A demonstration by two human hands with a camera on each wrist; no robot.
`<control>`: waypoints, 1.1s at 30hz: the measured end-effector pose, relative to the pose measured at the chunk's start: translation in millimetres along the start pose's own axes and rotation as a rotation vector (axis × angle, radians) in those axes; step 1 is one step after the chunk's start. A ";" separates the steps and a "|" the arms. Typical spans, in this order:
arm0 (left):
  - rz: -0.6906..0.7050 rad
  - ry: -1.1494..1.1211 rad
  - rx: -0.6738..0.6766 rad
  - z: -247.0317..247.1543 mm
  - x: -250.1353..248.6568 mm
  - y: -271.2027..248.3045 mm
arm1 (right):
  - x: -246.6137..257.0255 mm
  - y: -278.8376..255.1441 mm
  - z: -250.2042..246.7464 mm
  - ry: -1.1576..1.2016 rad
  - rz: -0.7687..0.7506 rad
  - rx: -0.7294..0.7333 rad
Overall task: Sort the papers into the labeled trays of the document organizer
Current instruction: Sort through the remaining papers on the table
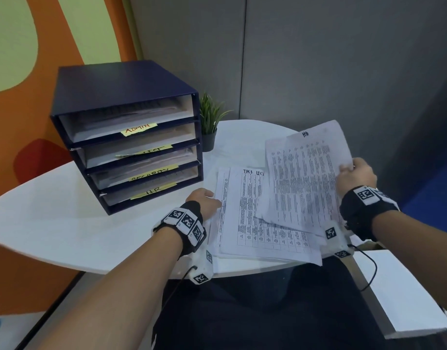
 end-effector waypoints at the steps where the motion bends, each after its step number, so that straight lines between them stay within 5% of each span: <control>1: 0.006 0.006 0.002 0.0 -0.3 0.5 | -1.9 0.4 -1.0 0.019 0.000 0.004; 9: 0.059 -0.022 -0.075 2.2 -5.9 -3.5 | 4.0 -16.4 18.2 0.144 -0.026 0.222; 14: 0.054 -0.264 -0.088 2.5 -17.4 -8.5 | 21.1 -48.9 41.7 0.169 -0.096 0.438; 19: -0.005 -0.437 -0.129 -6.0 -20.0 -15.1 | 24.5 -73.5 72.0 0.147 -0.011 0.679; 22: -0.159 -0.148 -0.135 -24.3 -15.4 -21.8 | 27.2 -79.1 83.7 0.051 -0.001 0.703; 24: -0.066 0.404 -0.001 -40.3 -4.8 -30.0 | 29.3 -87.3 93.6 -0.007 -0.016 0.750; 25: -0.077 0.488 0.015 -50.5 -2.1 -30.3 | 30.7 -94.8 99.5 -0.054 -0.036 0.780; 33: -0.398 0.286 -0.166 -130.7 33.4 -37.5 | 54.1 -158.6 145.2 -0.086 -0.169 0.948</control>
Point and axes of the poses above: each hand's wrist, its own y-axis towards the middle knuckle, its own z-axis out of the palm, x = y × z, the point moved 3 cm from there along y, towards the middle knuckle, and after that the axes turned 14 degrees about z, right-handed, at the moved point
